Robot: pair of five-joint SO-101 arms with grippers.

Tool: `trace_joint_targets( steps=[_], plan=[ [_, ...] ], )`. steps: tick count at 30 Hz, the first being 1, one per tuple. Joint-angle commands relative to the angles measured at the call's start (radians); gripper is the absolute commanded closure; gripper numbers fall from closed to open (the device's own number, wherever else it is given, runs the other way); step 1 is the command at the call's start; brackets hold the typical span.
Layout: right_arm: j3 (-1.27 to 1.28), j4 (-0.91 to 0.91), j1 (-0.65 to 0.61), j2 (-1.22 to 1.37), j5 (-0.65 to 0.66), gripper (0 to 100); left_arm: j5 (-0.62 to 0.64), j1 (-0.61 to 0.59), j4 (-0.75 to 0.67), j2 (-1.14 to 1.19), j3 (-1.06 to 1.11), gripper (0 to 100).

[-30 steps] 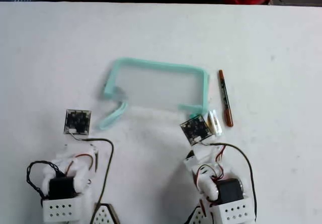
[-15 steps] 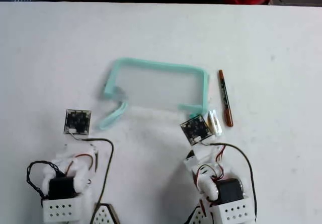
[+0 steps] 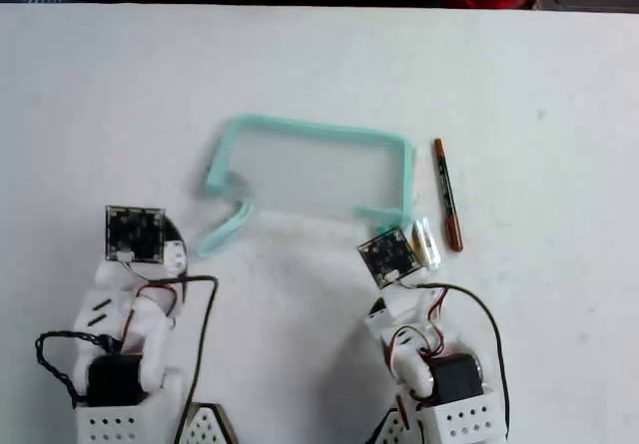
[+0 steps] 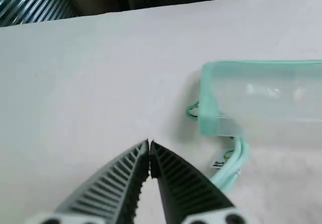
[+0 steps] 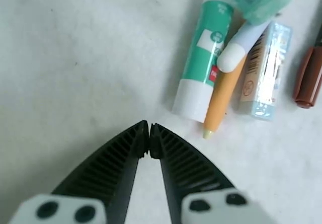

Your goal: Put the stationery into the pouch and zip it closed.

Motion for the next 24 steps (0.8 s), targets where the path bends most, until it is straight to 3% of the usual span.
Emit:
trace_joint_targets(
  steps=[1, 8, 10, 13, 16, 24],
  plan=[
    [0.008, 0.001, 0.001, -0.01, -0.002, 97.8, -0.009, 0.054, -0.051, -0.013, -0.006, 96],
    [0.008, -0.002, -0.001, -0.01, -0.002, 97.4, 0.0, 0.028, -0.063, -0.013, 0.035, 95],
    [0.003, -0.039, -0.005, -0.01, 0.031, 96.8, 0.0, 0.03, -0.061, -0.012, 0.037, 90],
    [-0.052, -0.148, 0.019, -0.01, 0.222, 89.5, 0.0, 0.056, -0.028, -0.012, 0.043, 81],
    [-0.124, -0.219, 0.042, -0.01, 0.414, 81.3, 0.0, 0.064, 0.003, -0.012, 0.038, 81],
    [-0.308, -0.239, -0.16, 0.005, 0.437, 82.1, 0.103, -0.01, 0.034, -0.012, 0.0, 81]
  ],
)
